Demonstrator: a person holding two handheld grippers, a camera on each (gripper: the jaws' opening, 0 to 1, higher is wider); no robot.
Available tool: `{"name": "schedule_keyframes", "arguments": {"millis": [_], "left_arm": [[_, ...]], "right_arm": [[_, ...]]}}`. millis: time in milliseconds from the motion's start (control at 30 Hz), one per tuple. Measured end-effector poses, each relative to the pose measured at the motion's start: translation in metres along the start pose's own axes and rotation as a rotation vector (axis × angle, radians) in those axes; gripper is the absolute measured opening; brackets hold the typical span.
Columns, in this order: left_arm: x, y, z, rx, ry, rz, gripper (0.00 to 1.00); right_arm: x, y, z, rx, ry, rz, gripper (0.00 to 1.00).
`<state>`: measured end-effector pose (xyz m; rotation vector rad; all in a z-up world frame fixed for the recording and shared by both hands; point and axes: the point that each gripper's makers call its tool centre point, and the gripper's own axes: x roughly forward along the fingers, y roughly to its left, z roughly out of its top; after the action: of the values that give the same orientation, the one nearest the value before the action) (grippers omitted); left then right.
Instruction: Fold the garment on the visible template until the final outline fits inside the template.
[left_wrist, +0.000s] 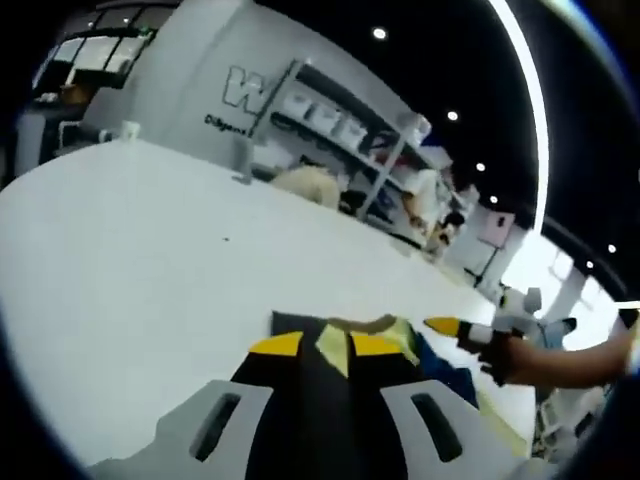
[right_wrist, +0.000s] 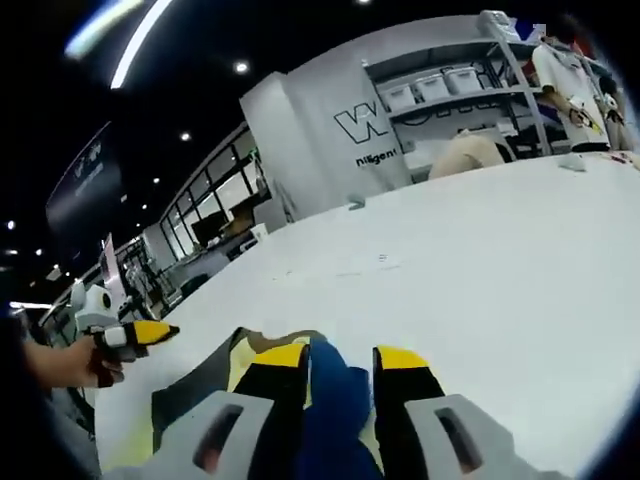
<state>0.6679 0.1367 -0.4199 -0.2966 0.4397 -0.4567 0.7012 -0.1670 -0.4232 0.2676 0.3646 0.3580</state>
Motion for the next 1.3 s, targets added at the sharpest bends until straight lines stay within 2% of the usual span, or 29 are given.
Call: {"name": "schedule_keyframes", "arguments": {"millis": [33,67,167,200,233,333,367,400,433,467,567,600,667,933,967,1000,1033,1167,1200,1233,1267,1300], "left_arm": [[0.018,-0.004,0.006,-0.015,-0.002,-0.014,0.22],[0.03,-0.006,0.012,-0.029,-0.014,-0.018,0.23],[0.053,-0.009,0.023,-0.076,-0.037,-0.036,0.26],[0.075,-0.011,0.03,-0.101,-0.041,-0.054,0.27],[0.099,-0.019,0.035,-0.121,-0.041,-0.072,0.28],[0.12,-0.016,0.036,-0.14,-0.033,-0.08,0.29],[0.132,-0.013,0.036,-0.155,-0.028,-0.073,0.29],[0.15,0.0,0.037,-0.188,-0.029,-0.052,0.3],[0.157,0.007,0.039,-0.241,-0.05,-0.034,0.29],[0.156,0.022,0.035,-0.38,-0.086,0.035,0.28],[0.154,0.03,0.036,-0.384,-0.096,0.025,0.28],[0.154,0.029,0.036,-0.385,-0.096,0.022,0.29],[0.156,0.028,0.037,-0.387,-0.093,0.006,0.3],[0.158,0.016,0.037,-0.39,-0.11,-0.054,0.3],[0.158,0.013,0.036,-0.388,-0.105,-0.07,0.29],[0.158,0.012,0.035,-0.385,-0.104,-0.076,0.29],[0.159,0.013,0.034,-0.383,-0.099,-0.082,0.29],[0.156,0.005,0.032,-0.382,-0.092,-0.105,0.29],[0.156,0.001,0.032,-0.374,-0.087,-0.121,0.29],[0.156,0.0,0.031,-0.373,-0.084,-0.126,0.29],[0.153,-0.007,0.028,-0.36,-0.071,-0.144,0.29],[0.153,-0.007,0.027,-0.357,-0.067,-0.149,0.29]], "right_arm": [[0.031,0.004,0.01,-0.005,0.006,0.034,0.24],[0.045,0.003,0.013,-0.008,0.016,0.048,0.23],[0.063,-0.006,0.016,0.005,0.035,0.068,0.22],[0.076,-0.012,0.017,0.016,0.048,0.076,0.22],[0.09,-0.016,0.016,0.066,0.065,0.095,0.21],[0.101,-0.021,0.016,0.087,0.081,0.104,0.18],[0.105,-0.02,0.014,0.094,0.112,0.115,0.17],[0.113,-0.022,0.01,0.101,0.143,0.145,0.16],[0.111,-0.01,0.008,0.115,0.173,0.205,0.15],[0.114,-0.003,0.001,0.073,0.213,0.246,0.13],[0.117,0.0,-0.009,0.038,0.249,0.265,0.0],[0.118,0.0,-0.01,0.037,0.25,0.267,0.0],[0.115,0.007,-0.01,0.023,0.251,0.297,0.0],[0.085,0.034,0.01,-0.148,0.125,0.35,0.0],[0.07,0.047,0.014,-0.246,0.093,0.368,0.0],[0.066,0.049,0.011,-0.295,0.091,0.371,0.0],[0.057,0.057,0.004,-0.38,0.103,0.387,0.0],[0.037,0.076,-0.019,-0.565,0.138,0.415,0.0],[0.025,0.089,-0.034,-0.646,0.172,0.436,0.0],[0.022,0.092,-0.04,-0.658,0.186,0.442,0.0],[0.013,0.099,-0.058,-0.753,0.228,0.472,0.0],[0.011,0.101,-0.063,-0.76,0.247,0.484,0.0]]}}
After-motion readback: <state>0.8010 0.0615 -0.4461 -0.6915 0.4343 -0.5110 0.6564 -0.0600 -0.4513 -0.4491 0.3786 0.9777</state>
